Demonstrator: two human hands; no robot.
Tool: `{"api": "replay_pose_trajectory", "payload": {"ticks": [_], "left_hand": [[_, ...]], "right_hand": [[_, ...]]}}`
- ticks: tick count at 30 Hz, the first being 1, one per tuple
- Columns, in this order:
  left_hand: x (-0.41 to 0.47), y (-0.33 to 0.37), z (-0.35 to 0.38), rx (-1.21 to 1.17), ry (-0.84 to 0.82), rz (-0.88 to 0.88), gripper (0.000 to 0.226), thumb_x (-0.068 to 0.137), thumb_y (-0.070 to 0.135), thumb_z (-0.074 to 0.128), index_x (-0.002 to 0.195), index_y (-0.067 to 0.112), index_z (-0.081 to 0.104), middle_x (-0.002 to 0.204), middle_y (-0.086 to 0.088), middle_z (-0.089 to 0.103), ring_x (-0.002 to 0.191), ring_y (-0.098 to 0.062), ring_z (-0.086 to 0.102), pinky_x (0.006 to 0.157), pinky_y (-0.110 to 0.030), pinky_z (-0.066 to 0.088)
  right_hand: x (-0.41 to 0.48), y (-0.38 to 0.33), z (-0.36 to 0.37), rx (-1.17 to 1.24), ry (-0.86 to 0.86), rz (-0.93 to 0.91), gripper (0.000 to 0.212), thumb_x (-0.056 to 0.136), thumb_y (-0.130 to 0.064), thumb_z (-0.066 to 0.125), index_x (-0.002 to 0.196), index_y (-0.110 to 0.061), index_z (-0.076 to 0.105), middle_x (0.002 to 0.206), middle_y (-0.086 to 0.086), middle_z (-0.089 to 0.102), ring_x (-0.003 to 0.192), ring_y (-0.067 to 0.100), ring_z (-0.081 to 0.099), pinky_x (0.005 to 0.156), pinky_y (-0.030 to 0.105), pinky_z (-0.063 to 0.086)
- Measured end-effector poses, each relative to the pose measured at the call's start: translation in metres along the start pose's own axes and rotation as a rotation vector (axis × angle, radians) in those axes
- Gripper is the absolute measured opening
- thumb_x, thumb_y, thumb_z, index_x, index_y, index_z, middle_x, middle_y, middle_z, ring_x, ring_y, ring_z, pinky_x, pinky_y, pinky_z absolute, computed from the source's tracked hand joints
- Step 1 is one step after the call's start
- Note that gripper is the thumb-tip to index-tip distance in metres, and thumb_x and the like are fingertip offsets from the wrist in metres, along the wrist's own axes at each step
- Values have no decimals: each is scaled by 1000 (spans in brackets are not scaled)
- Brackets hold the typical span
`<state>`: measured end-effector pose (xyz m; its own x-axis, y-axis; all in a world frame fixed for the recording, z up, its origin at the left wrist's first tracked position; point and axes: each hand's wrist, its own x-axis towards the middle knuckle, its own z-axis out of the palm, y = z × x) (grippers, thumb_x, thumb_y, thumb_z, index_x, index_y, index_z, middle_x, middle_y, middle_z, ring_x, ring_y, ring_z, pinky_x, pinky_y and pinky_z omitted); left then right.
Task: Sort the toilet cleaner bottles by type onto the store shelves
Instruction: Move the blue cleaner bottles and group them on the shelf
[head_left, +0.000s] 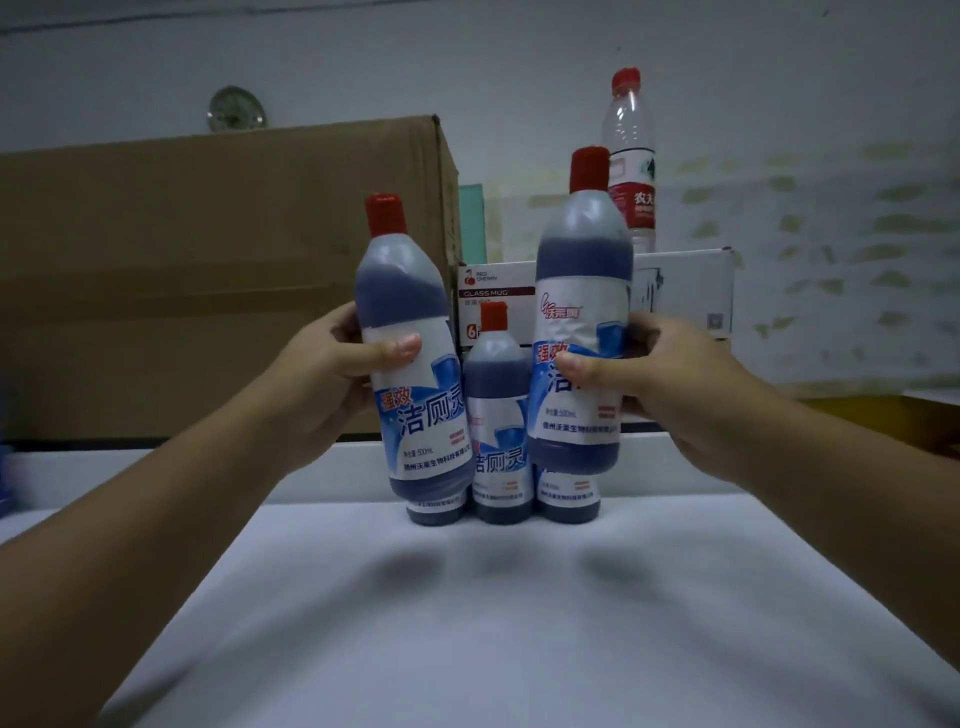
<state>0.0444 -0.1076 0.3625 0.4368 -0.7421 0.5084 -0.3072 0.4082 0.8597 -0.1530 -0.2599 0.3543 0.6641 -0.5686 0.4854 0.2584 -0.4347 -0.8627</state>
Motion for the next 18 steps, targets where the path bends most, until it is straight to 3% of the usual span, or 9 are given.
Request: {"api": "replay_pose_trajectory", "payload": {"ticks": [3,6,9,13,18], "left_hand": [[-7,-17,1,3,51,-57,63,65,12,73,125,12,52,107,-10,69,93,-27,70,73,-39,58],[-11,-36,0,-42,100,-84,61,62,11,70,120,13,51,110,-9,67,97,-27,68,76,-40,56],[-12,-51,-3,-35,111,-92,59,61,11,71,116,18,52,112,-8,66,101,-26,66,81,-41,56],[-12,-64,-4,-35,89,-108,59,62,14,71,119,20,54,111,-7,68,100,-24,67,79,-37,56],[-11,-69,-9,100,34,-123,38,78,16,70,107,37,57,103,5,71,95,-13,68,72,-27,57]], "right_hand": [[2,16,24,-51,4,64,50,52,-28,78,98,-27,58,96,-4,69,89,18,66,78,39,56],[-1,35,40,-93,13,138,49,66,-20,79,110,-24,58,100,-3,69,92,19,66,79,41,56],[-2,50,49,-112,43,174,53,68,-17,79,115,-25,56,104,-5,66,97,20,64,79,40,54],[-3,63,58,-144,62,173,49,70,-14,77,112,-29,55,104,-7,63,102,19,61,90,44,53],[-4,70,65,-276,53,110,61,72,-17,77,126,-25,50,106,-14,57,102,10,56,88,31,49]]}}
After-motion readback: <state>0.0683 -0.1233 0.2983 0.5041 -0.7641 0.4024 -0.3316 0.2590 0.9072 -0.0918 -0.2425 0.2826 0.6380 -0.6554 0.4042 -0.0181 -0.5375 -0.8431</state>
